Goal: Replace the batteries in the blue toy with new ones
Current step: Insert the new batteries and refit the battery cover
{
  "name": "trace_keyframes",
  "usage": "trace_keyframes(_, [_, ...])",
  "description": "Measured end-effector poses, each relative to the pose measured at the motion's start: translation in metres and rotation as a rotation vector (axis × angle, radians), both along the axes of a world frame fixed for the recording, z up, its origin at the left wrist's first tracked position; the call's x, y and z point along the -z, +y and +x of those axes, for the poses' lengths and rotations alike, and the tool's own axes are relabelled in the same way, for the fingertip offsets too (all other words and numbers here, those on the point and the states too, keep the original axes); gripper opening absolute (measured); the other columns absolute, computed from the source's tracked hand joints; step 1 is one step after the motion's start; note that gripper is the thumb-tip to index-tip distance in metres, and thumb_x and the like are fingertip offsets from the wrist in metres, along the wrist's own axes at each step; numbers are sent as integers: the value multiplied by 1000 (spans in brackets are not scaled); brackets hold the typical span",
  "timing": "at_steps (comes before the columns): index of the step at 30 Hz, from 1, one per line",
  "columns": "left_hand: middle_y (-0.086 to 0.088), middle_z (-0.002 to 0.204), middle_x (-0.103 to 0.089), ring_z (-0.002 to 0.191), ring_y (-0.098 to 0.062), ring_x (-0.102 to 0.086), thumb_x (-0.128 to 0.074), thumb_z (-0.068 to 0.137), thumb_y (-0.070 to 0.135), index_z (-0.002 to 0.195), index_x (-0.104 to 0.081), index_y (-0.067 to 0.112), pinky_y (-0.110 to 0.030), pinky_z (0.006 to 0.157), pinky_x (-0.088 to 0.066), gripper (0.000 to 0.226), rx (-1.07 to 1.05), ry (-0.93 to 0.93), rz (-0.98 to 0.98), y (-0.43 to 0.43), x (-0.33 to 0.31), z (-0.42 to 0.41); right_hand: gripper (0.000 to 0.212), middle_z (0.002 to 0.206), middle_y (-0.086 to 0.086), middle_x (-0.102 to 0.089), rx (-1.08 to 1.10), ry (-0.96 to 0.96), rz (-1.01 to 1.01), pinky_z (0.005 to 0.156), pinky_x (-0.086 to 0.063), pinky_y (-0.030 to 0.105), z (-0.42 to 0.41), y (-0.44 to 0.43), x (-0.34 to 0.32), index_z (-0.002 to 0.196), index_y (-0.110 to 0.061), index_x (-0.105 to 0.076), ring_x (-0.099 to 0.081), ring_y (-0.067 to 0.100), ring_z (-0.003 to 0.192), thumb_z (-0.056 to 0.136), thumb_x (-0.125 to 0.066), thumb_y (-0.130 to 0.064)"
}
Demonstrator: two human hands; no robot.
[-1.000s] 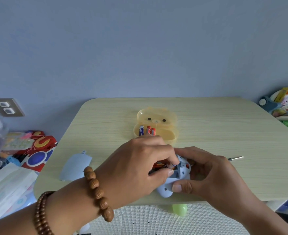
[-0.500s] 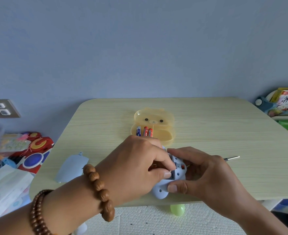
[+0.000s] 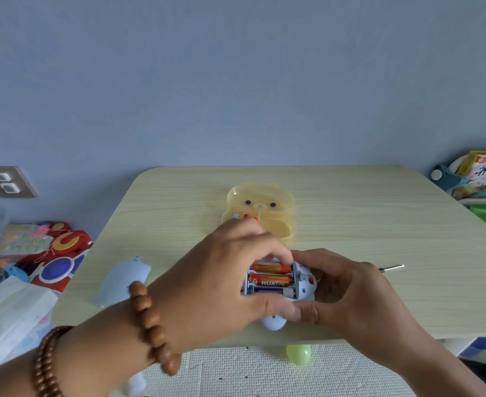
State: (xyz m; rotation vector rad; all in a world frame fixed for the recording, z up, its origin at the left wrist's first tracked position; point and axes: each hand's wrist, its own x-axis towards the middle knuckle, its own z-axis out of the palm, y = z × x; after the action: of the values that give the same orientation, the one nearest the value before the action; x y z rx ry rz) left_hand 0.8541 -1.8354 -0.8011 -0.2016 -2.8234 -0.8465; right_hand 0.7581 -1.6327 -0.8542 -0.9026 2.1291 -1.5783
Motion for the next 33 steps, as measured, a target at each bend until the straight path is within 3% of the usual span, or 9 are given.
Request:
trace_keyframes(3, [32,128,-47,123,9,-47,-83,61,66,128,-52,48,-6,95,-39,76,-23,-26,8,-9,9,11,65,120,-2,-75,-7,-27,25,96,-56,58,0,0,-2,123,-38,-73,-73,33,106,63,-95,-44])
trace_keyframes(6, [36,127,-52,117,14,-53,-90,57,57,124,-59,47,-1,90,-38,75,-67,-13,121,-10,15,13,61,120,-1,-77,-29,-55,41,99,-55,58,1,0,-4,126,-37,-71,-73,31,110,70,-90,-47])
trace_keyframes(9, [31,122,-56,113,11,-55,-92,52,58,120,-63,44,-1,87,-39,75,-94,9,129,-10,19,11,40,114,0,-81,-31,-133,3,103,-53,57,3,-3,-11,122,-31,-75,-75,26,111,82,-79,-34])
trace_keyframes(12, [28,118,-56,111,6,-55,-92,47,60,115,-63,42,-4,82,-42,76,-109,4,131,-10,19,9,30,107,-3,-83,4,-153,26,102,-55,53,5,-7,-16,112,-38,-79,-77,22,106,87,-79,-21])
trace_keyframes(16, [27,116,-56,107,6,-55,-93,45,60,113,-63,40,-9,79,-45,77,-115,13,114,-13,21,5,36,103,-8,-83,90,-171,61,102,-56,48,7,-12,-15,116,-32,-78,-77,13,102,85,-81,-15])
trace_keyframes(20, [27,116,-57,105,5,-56,-90,44,65,112,-62,41,-7,74,-45,77,-112,23,119,-16,23,5,34,96,-6,-84,120,-208,42,86,-59,35,10,-16,-16,107,-32,-81,-79,14,94,85,-76,-7])
trace_keyframes(22, [27,116,-57,102,7,-56,-91,43,63,111,-62,41,-6,75,-44,77,-110,29,119,-16,24,5,37,92,-4,-84,149,-202,46,86,-60,37,13,-19,-16,101,-34,-83,-79,16,92,85,-74,-3])
trace_keyframes(29, [25,115,-57,98,7,-57,-92,44,62,111,-64,37,-8,74,-45,76,-86,63,74,-15,25,4,37,99,-7,-84,136,-170,74,96,-61,45,17,-14,-22,115,-32,-78,-79,15,97,86,-78,-9])
trace_keyframes(33, [25,115,-59,104,5,-58,-91,46,63,113,-65,38,-10,77,-47,76,-86,64,123,-16,28,4,75,112,-12,-81,7,-168,152,97,-61,32,18,-6,-23,136,-30,-63,-77,8,105,67,-92,-25])
